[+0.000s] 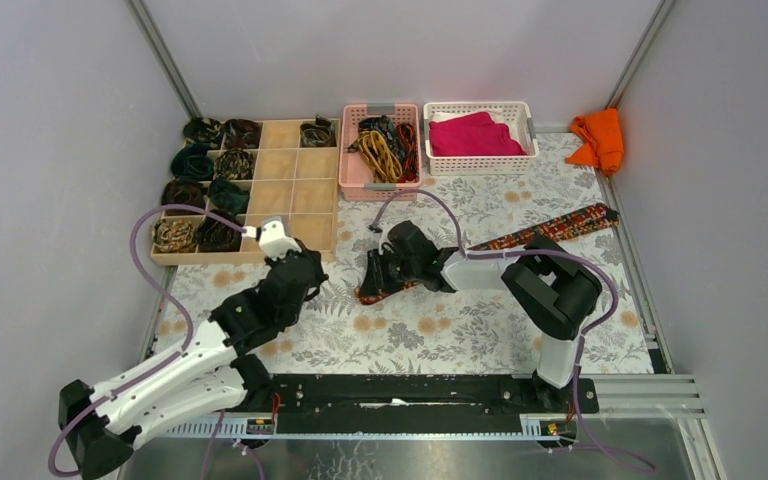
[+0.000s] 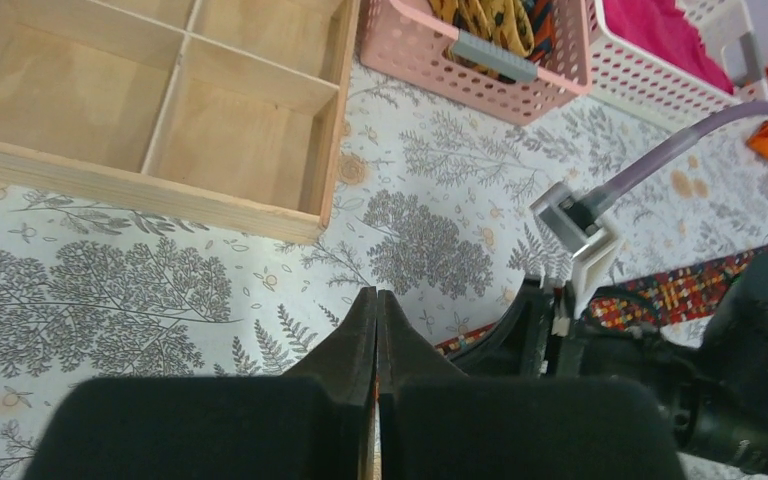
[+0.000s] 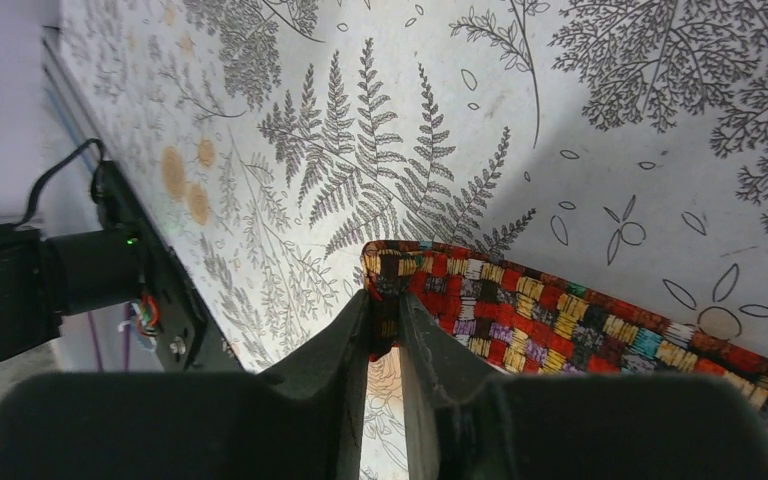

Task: Roll the ties
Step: Flatten out the tie at the center of the board, then roll the tie at the center of the board.

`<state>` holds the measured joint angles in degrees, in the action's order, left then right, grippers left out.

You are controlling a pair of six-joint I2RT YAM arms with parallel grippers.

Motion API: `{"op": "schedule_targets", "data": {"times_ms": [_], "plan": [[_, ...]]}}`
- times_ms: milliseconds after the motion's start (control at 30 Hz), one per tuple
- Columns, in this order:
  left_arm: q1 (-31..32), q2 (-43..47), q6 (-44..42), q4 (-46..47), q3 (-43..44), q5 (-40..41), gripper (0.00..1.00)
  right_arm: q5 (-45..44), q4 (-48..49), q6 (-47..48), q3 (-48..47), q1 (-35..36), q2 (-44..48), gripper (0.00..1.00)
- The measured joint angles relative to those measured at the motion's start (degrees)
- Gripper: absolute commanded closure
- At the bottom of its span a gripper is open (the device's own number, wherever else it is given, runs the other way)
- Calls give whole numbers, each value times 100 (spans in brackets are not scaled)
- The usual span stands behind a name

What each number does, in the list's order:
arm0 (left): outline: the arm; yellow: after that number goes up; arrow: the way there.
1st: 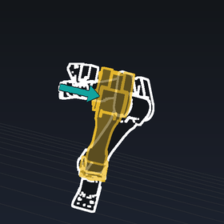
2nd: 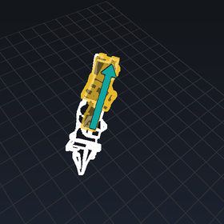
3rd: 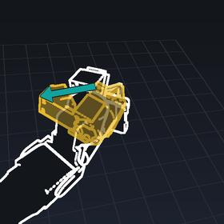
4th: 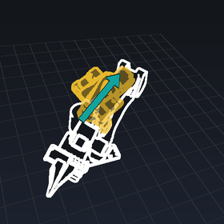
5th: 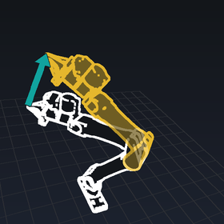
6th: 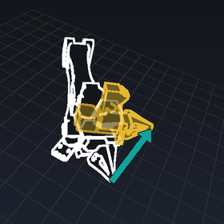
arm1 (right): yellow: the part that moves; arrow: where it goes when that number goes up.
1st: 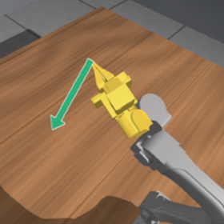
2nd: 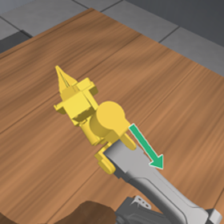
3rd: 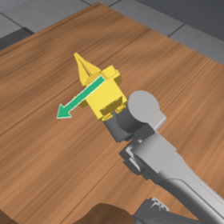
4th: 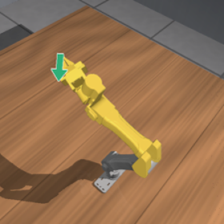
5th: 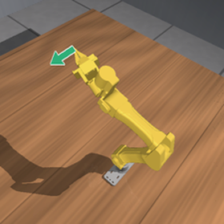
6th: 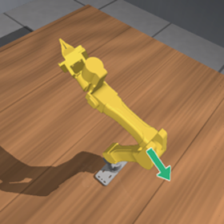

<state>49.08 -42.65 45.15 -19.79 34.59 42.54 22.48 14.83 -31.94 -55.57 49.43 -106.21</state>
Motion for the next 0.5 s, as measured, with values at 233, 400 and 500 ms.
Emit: {"op": "schedule_targets", "data": {"times_ms": [233, 400, 500], "plan": [[0, -470, -105, 496, -179, -304, 100, 590, 688, -358, 348, -258, 79, 78], [2, -590, -179, 787, -262, -382, 100, 1128, 1224, -741, 492, -433, 83, 78], [4, -623, -236, 920, -317, -402, 100, 1436, 1631, -1045, 610, -592, 59, 78]]}}
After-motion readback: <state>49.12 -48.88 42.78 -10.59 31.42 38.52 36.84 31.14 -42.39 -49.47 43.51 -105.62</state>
